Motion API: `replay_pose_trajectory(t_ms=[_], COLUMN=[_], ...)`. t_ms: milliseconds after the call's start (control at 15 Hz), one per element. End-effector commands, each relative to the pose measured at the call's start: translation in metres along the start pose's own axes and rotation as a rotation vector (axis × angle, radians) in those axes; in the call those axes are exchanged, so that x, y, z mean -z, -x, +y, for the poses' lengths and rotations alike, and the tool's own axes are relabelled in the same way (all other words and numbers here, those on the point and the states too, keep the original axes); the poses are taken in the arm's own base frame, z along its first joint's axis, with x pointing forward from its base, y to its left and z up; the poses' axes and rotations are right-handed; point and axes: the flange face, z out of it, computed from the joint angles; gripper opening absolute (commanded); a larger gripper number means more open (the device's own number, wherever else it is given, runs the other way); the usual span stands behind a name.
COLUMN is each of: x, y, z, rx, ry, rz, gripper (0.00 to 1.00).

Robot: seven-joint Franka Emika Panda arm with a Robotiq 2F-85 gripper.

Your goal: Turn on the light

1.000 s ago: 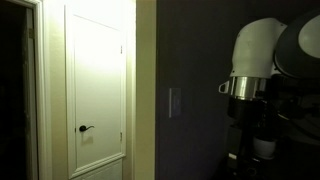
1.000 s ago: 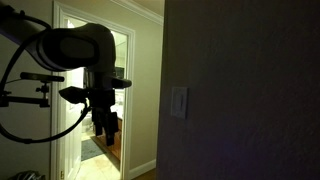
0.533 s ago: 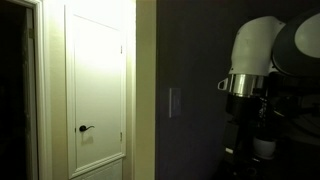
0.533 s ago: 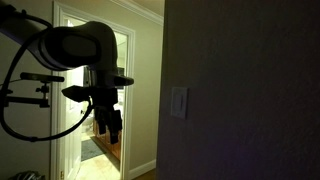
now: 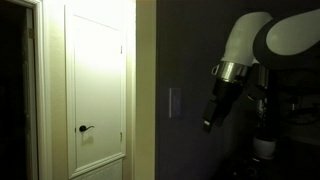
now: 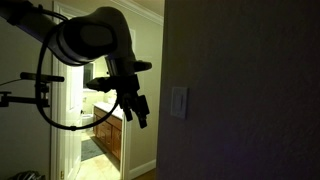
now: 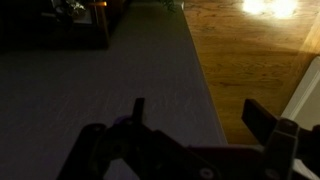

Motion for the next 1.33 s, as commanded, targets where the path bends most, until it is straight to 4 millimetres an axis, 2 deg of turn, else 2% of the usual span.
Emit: replay_pose_trajectory(t_ms=[0,333,533,667,933,1067,1267], x=[-0.007,-0.002,0.014,0.024,0.033,0.034,0.036], y=[-0.031,-0.061,-0.07,-0.072,-0.078,-0.081,-0.084], z=[0.011,0.018,0.018,0.016,0.015,0.015,0.015], rx=[-0.056,-0.098,-0.098,-0.084,-0.072,-0.074,-0.085], ry=[0.008,0.001,0.002,0.019,0.059,0.072,0.076], rz=[0.08,0.181,0.242,0.286,0.361,0.385,0.409], gripper=[0.72,0.38,0.18,0.08,0.02,0.07,0.06])
